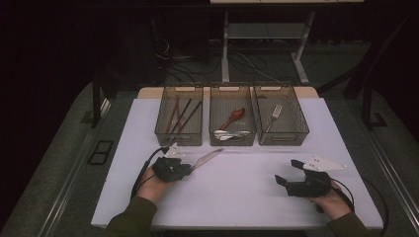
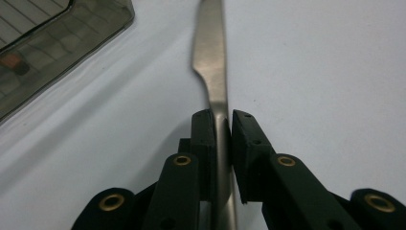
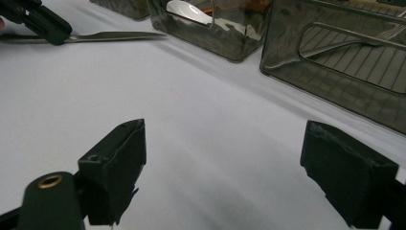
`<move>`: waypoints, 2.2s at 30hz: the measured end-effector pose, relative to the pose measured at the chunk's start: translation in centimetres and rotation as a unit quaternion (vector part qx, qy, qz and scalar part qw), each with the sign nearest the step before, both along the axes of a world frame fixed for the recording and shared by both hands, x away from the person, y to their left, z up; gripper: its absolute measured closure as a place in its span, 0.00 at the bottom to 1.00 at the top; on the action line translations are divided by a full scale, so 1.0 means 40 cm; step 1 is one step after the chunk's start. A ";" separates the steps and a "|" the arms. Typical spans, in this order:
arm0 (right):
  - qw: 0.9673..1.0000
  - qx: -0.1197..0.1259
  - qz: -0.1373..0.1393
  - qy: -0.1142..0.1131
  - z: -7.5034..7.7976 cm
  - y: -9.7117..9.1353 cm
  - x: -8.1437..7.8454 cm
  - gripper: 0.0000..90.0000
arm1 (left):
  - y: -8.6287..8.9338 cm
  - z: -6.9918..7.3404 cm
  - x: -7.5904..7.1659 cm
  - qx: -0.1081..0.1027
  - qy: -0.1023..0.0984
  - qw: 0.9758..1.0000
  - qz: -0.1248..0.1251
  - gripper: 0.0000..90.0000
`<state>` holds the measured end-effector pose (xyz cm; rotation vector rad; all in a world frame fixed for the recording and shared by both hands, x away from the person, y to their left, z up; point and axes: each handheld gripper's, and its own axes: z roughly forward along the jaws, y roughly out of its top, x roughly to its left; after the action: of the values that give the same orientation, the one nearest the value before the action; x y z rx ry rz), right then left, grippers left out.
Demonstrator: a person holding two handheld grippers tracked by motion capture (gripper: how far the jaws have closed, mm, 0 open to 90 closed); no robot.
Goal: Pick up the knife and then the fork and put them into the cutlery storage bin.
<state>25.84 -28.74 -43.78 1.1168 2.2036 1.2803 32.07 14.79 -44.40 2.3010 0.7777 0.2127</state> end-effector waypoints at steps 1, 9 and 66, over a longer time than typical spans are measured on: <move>1.000 0.000 0.000 -0.001 0.000 0.000 0.000 0.18 | 0.000 0.000 0.000 0.000 0.000 1.000 0.000 0.89; 1.000 0.001 0.000 -0.004 0.003 -0.002 -0.001 0.18 | -0.005 0.004 -0.007 0.013 -0.016 1.000 -0.006 0.89; 0.993 0.079 0.088 0.028 0.111 0.121 0.027 0.44 | -0.203 0.135 -0.105 -0.138 -0.098 0.985 -0.047 0.89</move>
<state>26.91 -23.88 -39.34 1.0455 2.3187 1.5392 27.86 6.69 -39.01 2.0139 0.5605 0.2660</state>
